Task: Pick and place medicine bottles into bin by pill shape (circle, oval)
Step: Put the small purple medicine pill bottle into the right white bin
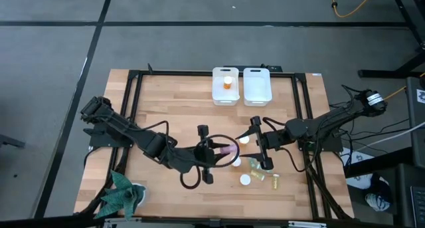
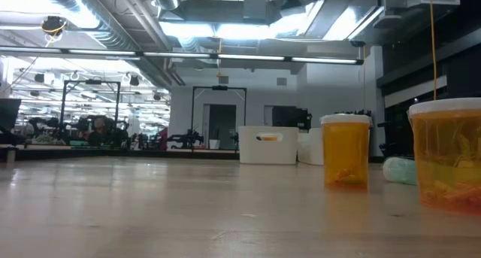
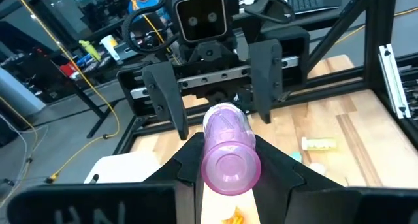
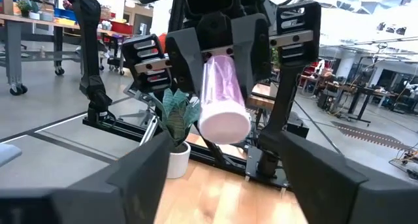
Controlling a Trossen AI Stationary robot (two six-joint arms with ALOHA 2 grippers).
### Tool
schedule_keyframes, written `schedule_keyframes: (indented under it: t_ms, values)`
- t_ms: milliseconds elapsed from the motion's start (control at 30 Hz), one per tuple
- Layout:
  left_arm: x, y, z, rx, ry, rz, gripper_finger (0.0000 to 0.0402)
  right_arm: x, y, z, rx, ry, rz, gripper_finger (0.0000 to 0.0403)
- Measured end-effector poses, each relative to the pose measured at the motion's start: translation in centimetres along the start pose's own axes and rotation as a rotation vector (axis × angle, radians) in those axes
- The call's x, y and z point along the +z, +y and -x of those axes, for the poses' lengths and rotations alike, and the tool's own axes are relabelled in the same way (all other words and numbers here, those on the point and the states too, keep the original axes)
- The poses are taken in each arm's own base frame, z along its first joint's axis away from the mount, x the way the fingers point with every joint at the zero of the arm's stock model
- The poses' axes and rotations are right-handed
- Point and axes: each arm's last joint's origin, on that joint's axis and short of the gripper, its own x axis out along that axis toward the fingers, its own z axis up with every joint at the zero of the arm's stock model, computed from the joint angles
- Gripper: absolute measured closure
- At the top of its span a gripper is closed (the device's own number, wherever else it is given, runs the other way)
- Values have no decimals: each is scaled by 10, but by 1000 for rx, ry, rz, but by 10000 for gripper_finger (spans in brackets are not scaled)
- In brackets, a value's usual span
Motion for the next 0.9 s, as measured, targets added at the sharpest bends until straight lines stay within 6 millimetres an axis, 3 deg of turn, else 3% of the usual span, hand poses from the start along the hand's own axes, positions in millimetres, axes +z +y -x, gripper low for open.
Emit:
schedule_keyframes:
  t_ms: [167,600,900]
  values:
    - [-1,4,-5,-31,-1,15,321,0,0,0,0,-1,-3,87]
    - [-11,9,-31,-32,16,41,321,0,0,0,0,1,-33,85]
    - [-9,5,-27,3,11,13,321,-1,-1,0,-37,18,-30,108]
